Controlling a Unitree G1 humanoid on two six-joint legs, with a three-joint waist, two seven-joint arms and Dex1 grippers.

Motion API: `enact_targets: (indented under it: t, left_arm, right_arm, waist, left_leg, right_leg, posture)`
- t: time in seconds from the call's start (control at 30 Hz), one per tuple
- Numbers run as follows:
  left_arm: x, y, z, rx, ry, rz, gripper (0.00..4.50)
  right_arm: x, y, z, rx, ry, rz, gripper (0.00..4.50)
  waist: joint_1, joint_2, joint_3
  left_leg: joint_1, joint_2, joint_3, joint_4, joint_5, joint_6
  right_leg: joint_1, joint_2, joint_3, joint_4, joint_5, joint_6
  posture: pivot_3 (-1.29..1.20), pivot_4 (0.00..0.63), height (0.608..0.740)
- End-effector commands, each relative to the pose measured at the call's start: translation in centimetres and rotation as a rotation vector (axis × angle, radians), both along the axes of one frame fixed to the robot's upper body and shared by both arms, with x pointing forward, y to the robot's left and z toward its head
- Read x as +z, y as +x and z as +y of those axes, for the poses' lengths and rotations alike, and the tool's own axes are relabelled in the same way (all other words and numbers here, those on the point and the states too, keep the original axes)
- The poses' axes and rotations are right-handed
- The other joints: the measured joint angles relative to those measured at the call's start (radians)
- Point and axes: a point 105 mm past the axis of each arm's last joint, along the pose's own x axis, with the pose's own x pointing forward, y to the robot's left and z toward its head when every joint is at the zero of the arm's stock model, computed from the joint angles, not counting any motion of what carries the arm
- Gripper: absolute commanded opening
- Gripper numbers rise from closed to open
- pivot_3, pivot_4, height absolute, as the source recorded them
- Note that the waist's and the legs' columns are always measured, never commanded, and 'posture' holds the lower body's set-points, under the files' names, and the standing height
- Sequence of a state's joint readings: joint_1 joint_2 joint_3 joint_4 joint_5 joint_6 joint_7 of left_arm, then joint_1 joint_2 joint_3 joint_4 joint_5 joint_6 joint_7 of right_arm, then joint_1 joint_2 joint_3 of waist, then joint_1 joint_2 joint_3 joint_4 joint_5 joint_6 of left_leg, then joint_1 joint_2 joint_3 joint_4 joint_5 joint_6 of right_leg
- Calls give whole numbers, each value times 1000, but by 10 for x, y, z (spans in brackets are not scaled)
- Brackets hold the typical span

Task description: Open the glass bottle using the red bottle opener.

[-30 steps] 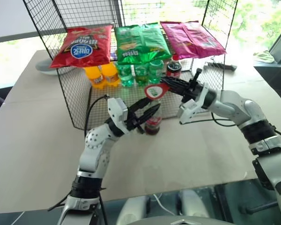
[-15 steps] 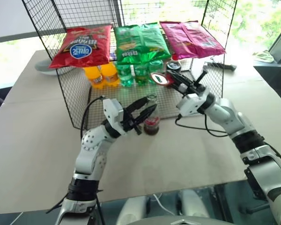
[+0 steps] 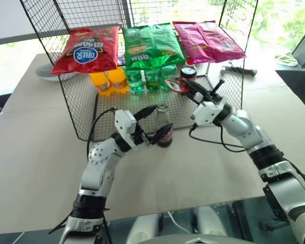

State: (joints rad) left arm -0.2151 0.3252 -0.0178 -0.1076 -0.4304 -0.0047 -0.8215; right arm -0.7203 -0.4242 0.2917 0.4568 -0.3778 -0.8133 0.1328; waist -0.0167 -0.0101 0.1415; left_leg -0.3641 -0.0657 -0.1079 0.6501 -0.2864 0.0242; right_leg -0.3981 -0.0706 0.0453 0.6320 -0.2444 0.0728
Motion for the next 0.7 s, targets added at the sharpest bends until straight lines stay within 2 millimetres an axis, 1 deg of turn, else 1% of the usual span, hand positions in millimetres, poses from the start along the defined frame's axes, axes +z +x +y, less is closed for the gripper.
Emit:
enact_targets:
  t: [0.03,0.2,0.47,0.5,0.63,0.7]
  left_arm:
    - [5,-7,2,-12,0,-17,4447]
    - [4,-15,5,-30,13,5,4447]
    - [-3,-30,12,-47,46,52,4447]
    - [-4,-32,14,-42,51,59,4447]
    - [-15,-39,33,34,84,94,4447]
    - [-19,-42,39,59,94,104,4447]
  right_arm:
    - [9,-3,-6,15,96,31,0]
    - [-4,-3,-10,29,209,205,0]
    - [-18,-3,-23,0,347,384,0]
    - [-21,-4,-23,5,357,416,0]
    - [-43,-20,-25,76,418,674,0]
    - [-53,-27,-28,88,432,770,0]
  waist:
    - [0,0,0]
    - [0,1,0]
    - [1,1,1]
    - [1,1,1]
    - [1,2,1]
    - [3,2,1]
  left_leg:
    - [0,0,0,0,0,0]
    - [0,1,0,0,0,0]
    - [0,1,-1,0,0,0]
    - [0,1,-1,0,0,0]
    - [0,1,-1,-2,0,0]
    - [0,1,-1,-2,0,0]
  right_leg:
    - [0,0,0,0,0,0]
    - [0,0,0,0,0,0]
    - [0,0,0,0,0,0]
    - [0,0,0,0,0,0]
    - [0,0,0,-1,0,0]
    - [0,-1,0,-1,0,0]
  posture:
    - [0,150,740]
    - [0,150,740]
    - [0,150,740]
    - [0,150,740]
    - [0,150,740]
    - [0,150,740]
